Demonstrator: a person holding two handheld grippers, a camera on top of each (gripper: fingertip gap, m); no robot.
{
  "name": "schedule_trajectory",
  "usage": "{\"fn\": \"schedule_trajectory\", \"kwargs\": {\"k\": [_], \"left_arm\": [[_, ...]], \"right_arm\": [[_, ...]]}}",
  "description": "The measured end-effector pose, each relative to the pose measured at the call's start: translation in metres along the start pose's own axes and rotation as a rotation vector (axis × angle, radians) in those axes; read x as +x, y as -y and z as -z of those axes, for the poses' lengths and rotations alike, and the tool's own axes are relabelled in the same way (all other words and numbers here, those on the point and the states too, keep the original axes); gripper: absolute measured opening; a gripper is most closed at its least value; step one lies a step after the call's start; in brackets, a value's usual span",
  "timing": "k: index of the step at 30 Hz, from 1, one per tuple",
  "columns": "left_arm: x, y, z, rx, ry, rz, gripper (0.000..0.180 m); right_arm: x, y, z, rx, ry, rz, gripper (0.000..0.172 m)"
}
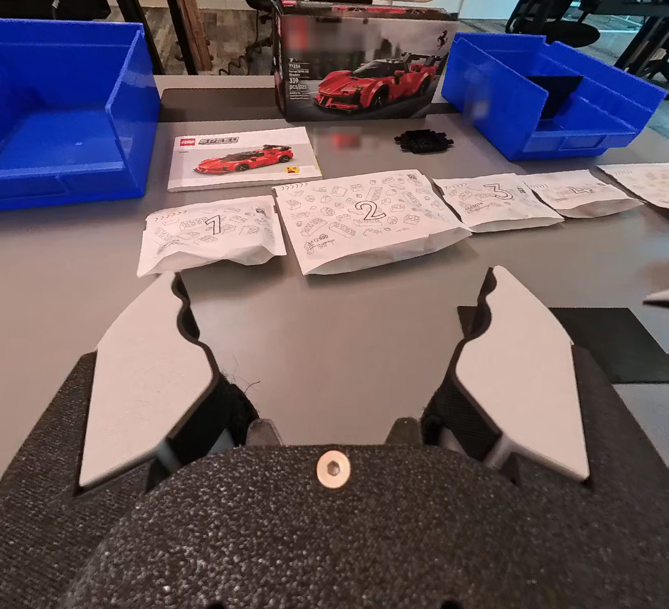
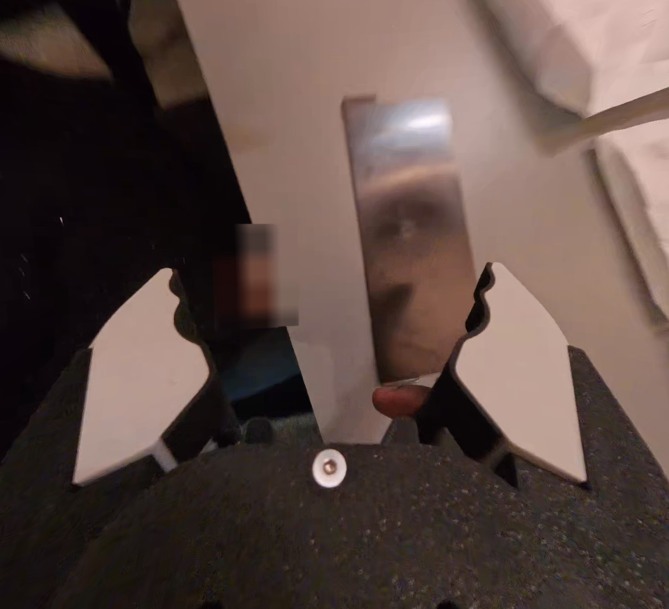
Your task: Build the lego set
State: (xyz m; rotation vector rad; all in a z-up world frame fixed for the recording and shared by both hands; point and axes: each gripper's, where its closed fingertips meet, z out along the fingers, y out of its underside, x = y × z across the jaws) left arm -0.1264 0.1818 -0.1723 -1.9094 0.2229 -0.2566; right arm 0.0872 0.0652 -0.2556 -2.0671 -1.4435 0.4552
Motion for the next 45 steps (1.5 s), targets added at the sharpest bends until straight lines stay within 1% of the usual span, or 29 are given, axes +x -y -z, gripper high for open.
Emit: {"fn": "schedule_trajectory", "kwargs": {"k": [1, 2, 4, 7, 9, 11, 14, 15, 16, 18, 19, 20, 23, 24, 25, 27, 28, 30, 32, 34, 37, 38, 39, 40, 41, 42, 43, 44, 45], "left_arm": [[0.001, -0.001, -0.002, 0.001, -0.004, 0.001, 0.145], [0.002, -0.002, -0.003, -0.002, -0.005, 0.004, 0.145], [0.006, -0.007, -0.006, -0.020, -0.012, -0.001, 0.145], [0.010, -0.008, -0.008, -0.030, -0.011, -0.022, 0.145], [0.011, -0.008, -0.009, -0.031, -0.014, -0.026, 0.145], [0.012, -0.007, -0.009, -0.034, -0.014, -0.031, 0.145], [0.014, -0.007, -0.009, -0.033, -0.019, -0.037, 0.145], [0.015, -0.007, -0.009, -0.034, -0.021, -0.040, 0.145], [0.016, -0.008, -0.009, -0.035, -0.023, -0.044, 0.145], [0.018, -0.009, -0.009, -0.035, -0.027, -0.048, 0.144], [0.019, -0.009, -0.009, -0.036, -0.030, -0.049, 0.144], [0.020, -0.010, -0.009, -0.038, -0.031, -0.051, 0.144], [0.020, -0.008, -0.009, -0.036, -0.031, -0.064, 0.144], [0.019, -0.007, -0.009, -0.030, -0.029, -0.063, 0.144], [0.020, -0.006, -0.009, -0.027, -0.032, -0.059, 0.144], [0.022, -0.007, -0.010, -0.031, -0.037, -0.060, 0.144], [0.022, -0.008, -0.010, -0.034, -0.036, -0.064, 0.144], [0.024, -0.008, -0.011, -0.033, -0.036, -0.071, 0.144], [0.026, -0.008, -0.012, -0.036, -0.044, -0.073, 0.143], [0.026, -0.008, -0.012, -0.039, -0.047, -0.080, 0.143], [0.024, -0.008, -0.011, -0.034, -0.046, -0.087, 0.141], [0.023, -0.008, -0.012, -0.035, -0.046, -0.082, 0.141], [0.022, -0.009, -0.012, -0.040, -0.049, -0.075, 0.141], [0.021, -0.010, -0.013, -0.045, -0.052, -0.070, 0.141], [0.021, -0.011, -0.013, -0.047, -0.053, -0.068, 0.141], [0.020, -0.011, -0.012, -0.046, -0.053, -0.067, 0.141], [0.021, -0.011, -0.012, -0.044, -0.054, -0.068, 0.141], [0.021, -0.012, -0.011, -0.044, -0.055, -0.068, 0.141], [0.021, -0.013, -0.011, -0.046, -0.056, -0.069, 0.141]], "right_arm": [[-0.005, -0.010, -0.007, -0.045, 0.031, 0.042, 0.146], [-0.006, -0.014, -0.013, -0.058, 0.054, 0.053, 0.146], [-0.005, -0.019, -0.022, -0.061, 0.094, 0.015, 0.145], [0.005, -0.042, -0.033, -0.176, 0.045, 0.044, 0.145], [0.004, -0.047, -0.037, -0.193, 0.018, 0.062, 0.141], [-0.002, -0.050, -0.035, -0.216, 0.013, 0.075, 0.136], [-0.029, -0.052, -0.025, -0.242, 0.089, 0.109, 0.130], [-0.038, -0.051, -0.019, -0.241, 0.126, 0.104, 0.127], [-0.039, -0.047, -0.016, -0.216, 0.119, 0.096, 0.121], [-0.028, -0.039, -0.013, -0.154, -0.005, 0.123, 0.111], [-0.028, -0.040, -0.016, -0.151, -0.048, 0.144, 0.108], [-0.033, -0.042, -0.021, -0.155, -0.081, 0.183, 0.111], [-0.035, -0.058, -0.031, -0.217, -0.251, 0.413, 0.111], [-0.030, -0.057, -0.031, -0.201, -0.336, 0.490, 0.107], [-0.029, -0.051, -0.031, -0.146, -0.394, 0.542, 0.098], [-0.031, -0.028, -0.031, 0.000, -0.478, 0.600, 0.075], [-0.033, -0.018, -0.032, 0.040, -0.502, 0.629, 0.068], [-0.034, -0.006, -0.041, 0.047, -0.539, 0.681, 0.066], [-0.033, -0.001, -0.056, 0.006, -0.519, 0.685, 0.064], [-0.032, 0.000, -0.069, -0.052, -0.482, 0.664, 0.049], [-0.037, 0.002, -0.069, -0.069, -0.498, 0.746, 0.044], [-0.044, 0.007, -0.065, -0.023, -0.492, 0.751, 0.028], [-0.057, 0.012, -0.060, 0.040, -0.434, 0.742, 0.014], [-0.069, 0.011, -0.059, 0.055, -0.368, 0.703, 0.016], [-0.074, 0.009, -0.057, 0.048, -0.345, 0.693, 0.016], [-0.074, 0.009, -0.054, 0.051, -0.358, 0.710, 0.016], [-0.071, 0.010, -0.050, 0.067, -0.383, 0.717, 0.019], [-0.067, 0.010, -0.049, 0.071, -0.400, 0.717, 0.034], [-0.061, 0.005, -0.051, 0.039, -0.415, 0.716, 0.051]]}}
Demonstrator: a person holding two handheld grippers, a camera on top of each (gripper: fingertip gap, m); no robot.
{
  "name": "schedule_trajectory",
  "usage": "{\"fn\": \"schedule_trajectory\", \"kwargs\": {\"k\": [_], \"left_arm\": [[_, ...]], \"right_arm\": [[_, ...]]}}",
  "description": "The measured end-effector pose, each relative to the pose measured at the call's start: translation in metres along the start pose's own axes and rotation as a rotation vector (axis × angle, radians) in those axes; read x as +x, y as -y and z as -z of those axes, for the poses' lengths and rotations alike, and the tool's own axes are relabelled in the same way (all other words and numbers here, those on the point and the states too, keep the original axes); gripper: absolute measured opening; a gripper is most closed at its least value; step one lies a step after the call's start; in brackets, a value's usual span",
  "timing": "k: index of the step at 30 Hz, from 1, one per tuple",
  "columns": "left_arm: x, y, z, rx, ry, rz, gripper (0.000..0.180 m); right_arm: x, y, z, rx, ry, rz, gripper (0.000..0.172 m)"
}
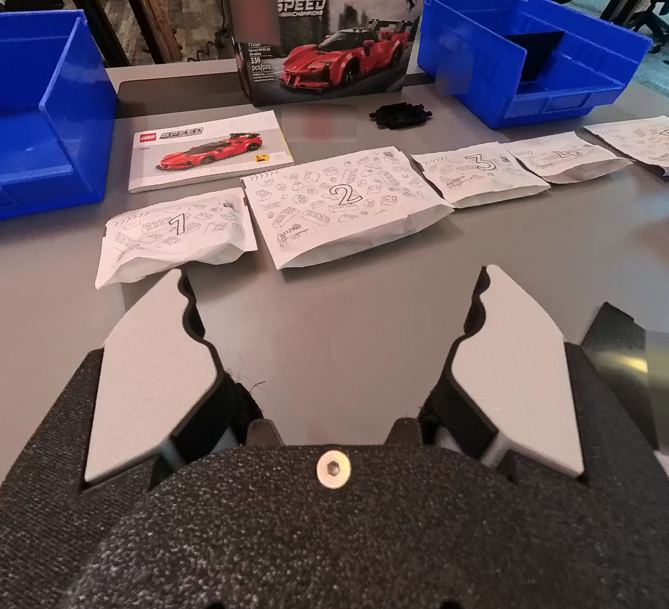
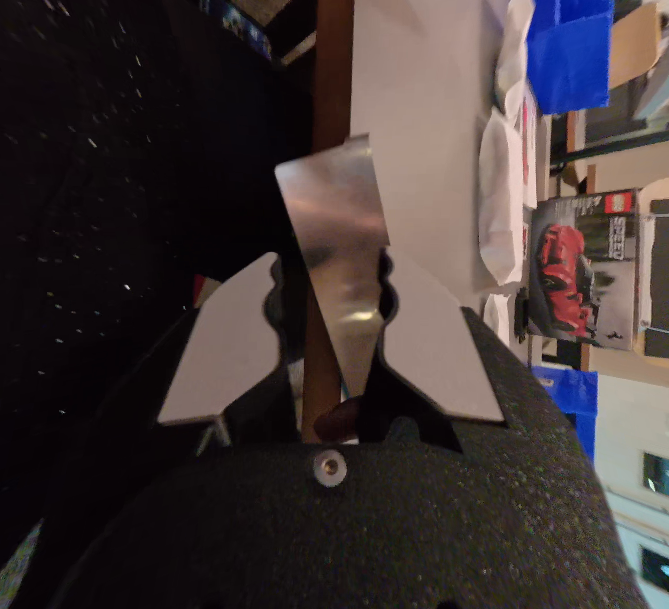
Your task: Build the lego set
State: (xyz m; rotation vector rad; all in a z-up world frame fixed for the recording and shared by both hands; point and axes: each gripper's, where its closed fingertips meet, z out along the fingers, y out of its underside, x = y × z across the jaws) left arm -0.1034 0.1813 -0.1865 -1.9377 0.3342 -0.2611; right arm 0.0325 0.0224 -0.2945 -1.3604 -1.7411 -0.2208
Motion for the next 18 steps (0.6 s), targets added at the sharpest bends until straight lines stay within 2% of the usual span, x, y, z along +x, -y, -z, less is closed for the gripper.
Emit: {"fn": "schedule_trajectory", "kwargs": {"k": [1, 2, 3, 4, 6, 8, 11, 15, 18], "left_arm": [[0.001, -0.001, 0.000, -0.004, -0.002, -0.002, 0.140], [0.001, -0.001, 0.001, -0.006, -0.004, -0.005, 0.140], [0.001, 0.000, 0.001, -0.004, -0.003, -0.008, 0.140], [0.001, 0.001, 0.002, -0.001, -0.003, -0.011, 0.140], [0.002, 0.005, 0.003, 0.006, -0.003, -0.017, 0.138], [0.004, 0.009, 0.002, 0.013, -0.008, -0.015, 0.138], [0.011, 0.012, 0.001, 0.020, -0.022, -0.021, 0.138], [0.026, 0.014, -0.002, 0.018, -0.052, -0.039, 0.138], [0.038, 0.016, -0.005, 0.005, -0.072, -0.061, 0.138]], "right_arm": [[-0.003, -0.009, -0.004, -0.048, 0.012, 0.023, 0.059], [-0.005, -0.016, -0.007, -0.079, 0.008, 0.061, 0.048], [0.002, -0.016, -0.008, -0.070, -0.068, 0.093, 0.029], [0.007, -0.011, -0.006, -0.043, -0.121, 0.131, 0.016], [0.023, 0.001, 0.007, 0.006, -0.186, 0.122, 0.003], [0.043, 0.008, 0.028, 0.059, -0.207, 0.029, 0.002], [0.077, -0.001, 0.068, 0.068, -0.245, -0.113, 0.002], [0.108, -0.034, 0.135, 0.027, -0.271, -0.325, 0.002], [0.110, -0.068, 0.190, 0.023, -0.288, -0.527, 0.002]]}}
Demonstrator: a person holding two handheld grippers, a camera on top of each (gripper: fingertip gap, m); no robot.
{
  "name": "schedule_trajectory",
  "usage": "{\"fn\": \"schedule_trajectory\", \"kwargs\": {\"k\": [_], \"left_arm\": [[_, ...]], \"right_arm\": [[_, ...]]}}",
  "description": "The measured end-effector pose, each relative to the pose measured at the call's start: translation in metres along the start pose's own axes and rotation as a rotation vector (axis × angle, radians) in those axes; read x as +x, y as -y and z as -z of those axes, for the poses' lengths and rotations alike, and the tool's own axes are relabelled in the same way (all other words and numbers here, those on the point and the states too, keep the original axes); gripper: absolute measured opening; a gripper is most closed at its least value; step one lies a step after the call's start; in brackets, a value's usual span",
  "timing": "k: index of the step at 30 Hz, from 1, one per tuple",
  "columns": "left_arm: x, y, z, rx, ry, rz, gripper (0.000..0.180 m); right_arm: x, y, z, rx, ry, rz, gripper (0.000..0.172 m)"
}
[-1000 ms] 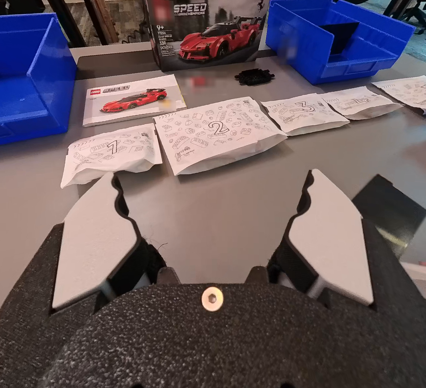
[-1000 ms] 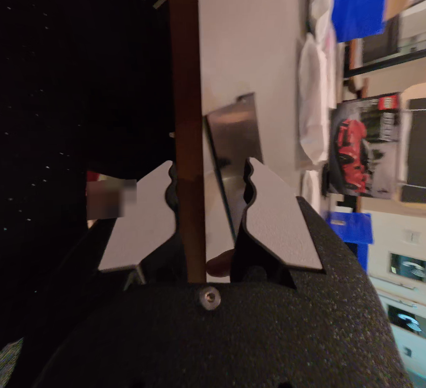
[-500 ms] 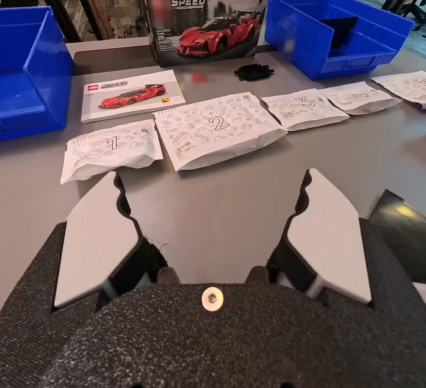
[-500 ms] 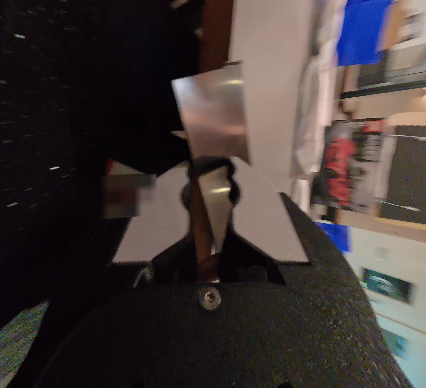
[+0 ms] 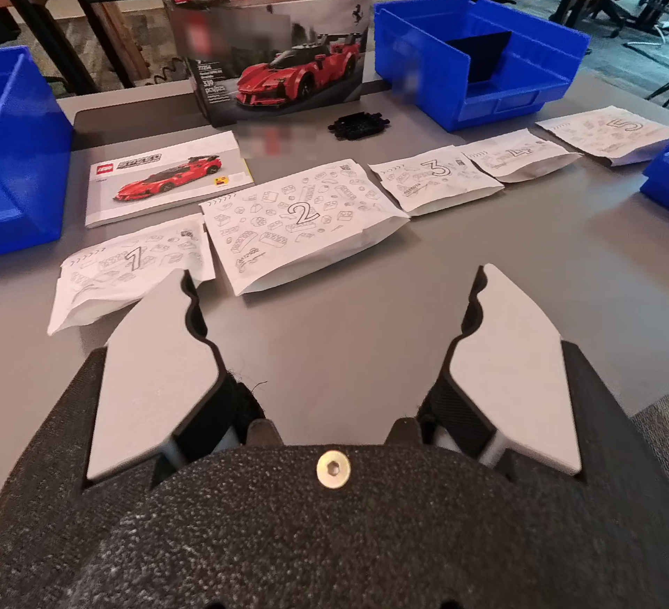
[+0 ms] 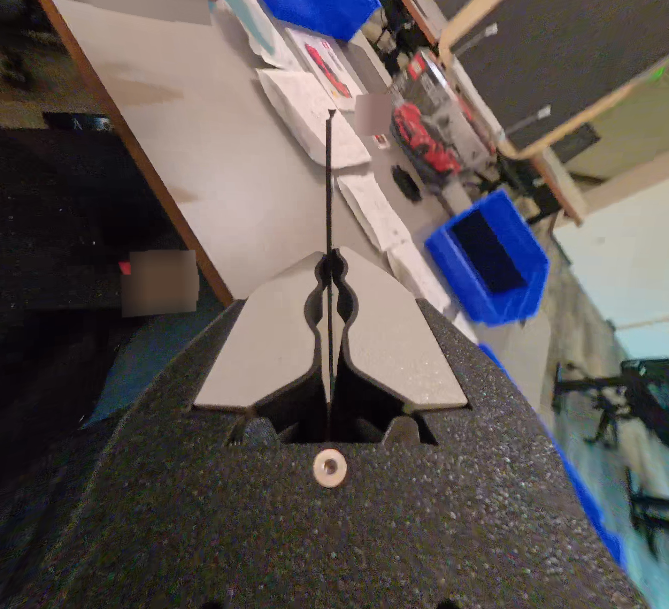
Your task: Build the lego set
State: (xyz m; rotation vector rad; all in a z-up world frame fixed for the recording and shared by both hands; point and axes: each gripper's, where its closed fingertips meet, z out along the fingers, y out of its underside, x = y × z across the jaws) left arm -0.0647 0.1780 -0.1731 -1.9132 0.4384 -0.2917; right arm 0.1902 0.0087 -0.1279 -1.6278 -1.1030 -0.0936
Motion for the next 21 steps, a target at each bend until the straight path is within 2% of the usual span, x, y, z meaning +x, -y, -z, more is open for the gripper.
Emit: {"fn": "schedule_trajectory", "kwargs": {"k": [4, 6, 8, 10, 13, 21], "left_arm": [[0.003, 0.008, -0.005, 0.006, 0.008, -0.008, 0.139], [0.003, 0.014, -0.009, 0.018, 0.017, -0.011, 0.139], [0.004, 0.020, -0.013, 0.025, 0.023, -0.014, 0.139], [0.004, 0.025, -0.018, 0.034, 0.039, -0.026, 0.139], [0.001, 0.033, -0.027, 0.028, 0.072, -0.067, 0.139], [-0.023, 0.078, -0.040, 0.016, 0.256, -0.138, 0.139]], "right_arm": [[0.020, -0.083, 0.064, -0.220, -0.071, -0.155, 0.002], [0.009, -0.140, 0.086, -0.359, -0.072, -0.242, 0.003], [-0.021, -0.202, 0.092, -0.449, -0.021, -0.415, 0.002], [-0.054, -0.266, 0.081, -0.491, 0.002, -0.595, 0.002], [-0.106, -0.358, 0.046, -0.527, 0.009, -0.833, 0.002], [-0.195, -0.559, -0.047, -0.767, -0.088, -0.974, 0.002]]}}
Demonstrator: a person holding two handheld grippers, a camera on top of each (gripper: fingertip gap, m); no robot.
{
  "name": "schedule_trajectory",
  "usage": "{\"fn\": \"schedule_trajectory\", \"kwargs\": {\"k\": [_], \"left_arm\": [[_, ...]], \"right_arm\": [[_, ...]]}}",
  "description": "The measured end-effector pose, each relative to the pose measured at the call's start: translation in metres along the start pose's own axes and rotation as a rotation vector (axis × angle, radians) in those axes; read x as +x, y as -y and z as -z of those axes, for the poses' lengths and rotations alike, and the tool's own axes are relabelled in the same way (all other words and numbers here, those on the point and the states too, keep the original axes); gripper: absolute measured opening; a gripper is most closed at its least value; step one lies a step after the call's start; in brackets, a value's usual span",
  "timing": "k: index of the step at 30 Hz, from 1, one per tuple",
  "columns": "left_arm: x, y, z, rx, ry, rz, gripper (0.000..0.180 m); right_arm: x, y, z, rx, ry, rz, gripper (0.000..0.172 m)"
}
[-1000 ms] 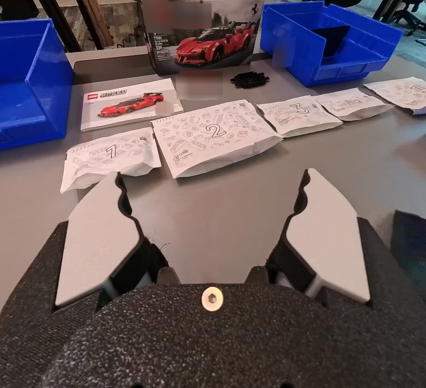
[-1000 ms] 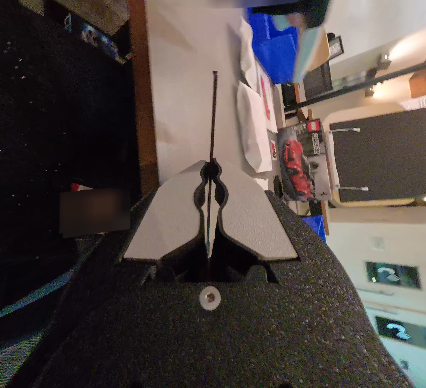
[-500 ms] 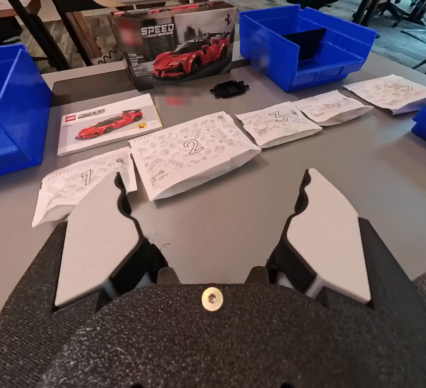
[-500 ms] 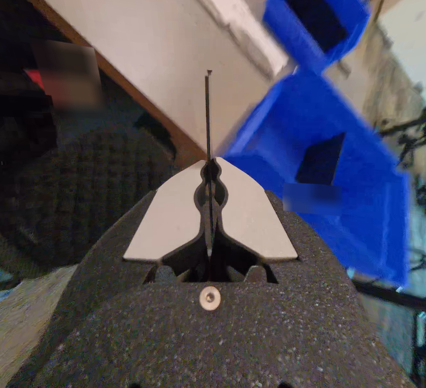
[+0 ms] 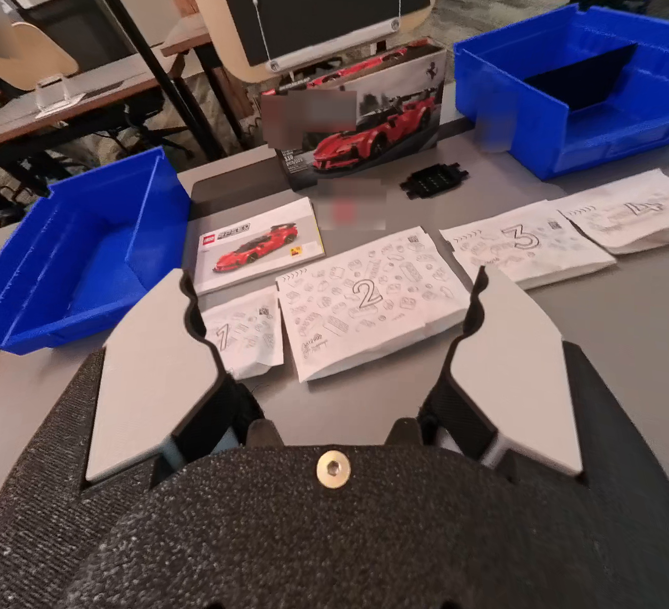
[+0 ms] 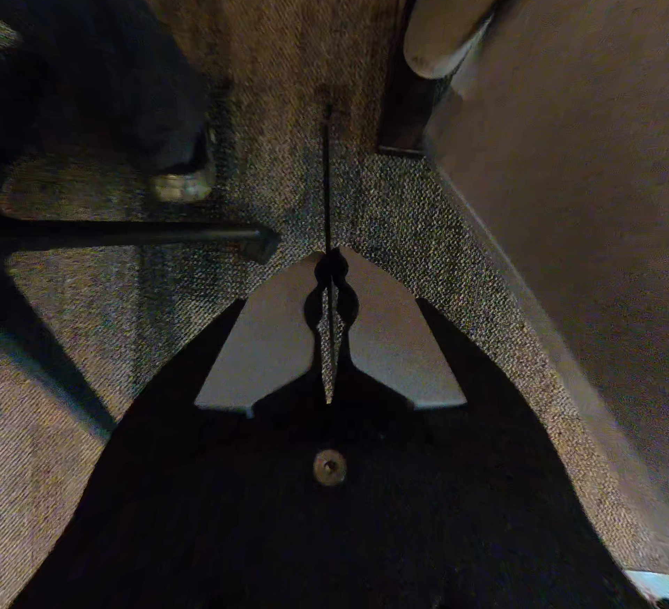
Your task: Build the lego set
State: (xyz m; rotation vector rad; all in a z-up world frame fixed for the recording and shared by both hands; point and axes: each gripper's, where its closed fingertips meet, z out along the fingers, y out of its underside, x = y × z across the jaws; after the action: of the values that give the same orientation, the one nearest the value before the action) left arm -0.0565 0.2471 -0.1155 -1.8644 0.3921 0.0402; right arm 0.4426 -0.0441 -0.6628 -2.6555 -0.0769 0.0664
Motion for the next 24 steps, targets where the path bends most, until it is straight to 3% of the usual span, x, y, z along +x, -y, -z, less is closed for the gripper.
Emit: {"fn": "schedule_trajectory", "kwargs": {"k": [5, 10, 11, 13, 17, 21, 24], "left_arm": [[-0.003, 0.024, -0.005, 0.036, 0.059, 0.006, 0.137], [0.002, 0.035, -0.007, 0.029, 0.076, 0.002, 0.138], [0.002, 0.037, -0.007, 0.033, 0.079, 0.000, 0.138], [0.001, 0.041, -0.006, 0.043, 0.090, -0.008, 0.138], [-0.008, 0.039, -0.002, 0.055, 0.096, -0.007, 0.138], [-0.020, 0.023, 0.002, 0.038, 0.072, 0.009, 0.141], [-0.030, 0.011, 0.007, 0.030, 0.052, 0.024, 0.142]], "right_arm": [[0.039, -0.046, -0.099, -0.130, -0.076, -0.102, 0.002], [0.069, -0.073, -0.162, -0.260, -0.132, -0.061, 0.002], [0.073, -0.075, -0.168, -0.274, -0.149, -0.049, 0.007], [0.065, -0.067, -0.171, -0.254, -0.092, -0.107, 0.039], [0.044, -0.023, -0.126, -0.044, 0.037, -0.178, 0.052], [0.018, 0.007, -0.034, 0.110, 0.116, -0.183, 0.070], [-0.009, 0.023, 0.046, 0.209, 0.191, -0.150, 0.069]]}}
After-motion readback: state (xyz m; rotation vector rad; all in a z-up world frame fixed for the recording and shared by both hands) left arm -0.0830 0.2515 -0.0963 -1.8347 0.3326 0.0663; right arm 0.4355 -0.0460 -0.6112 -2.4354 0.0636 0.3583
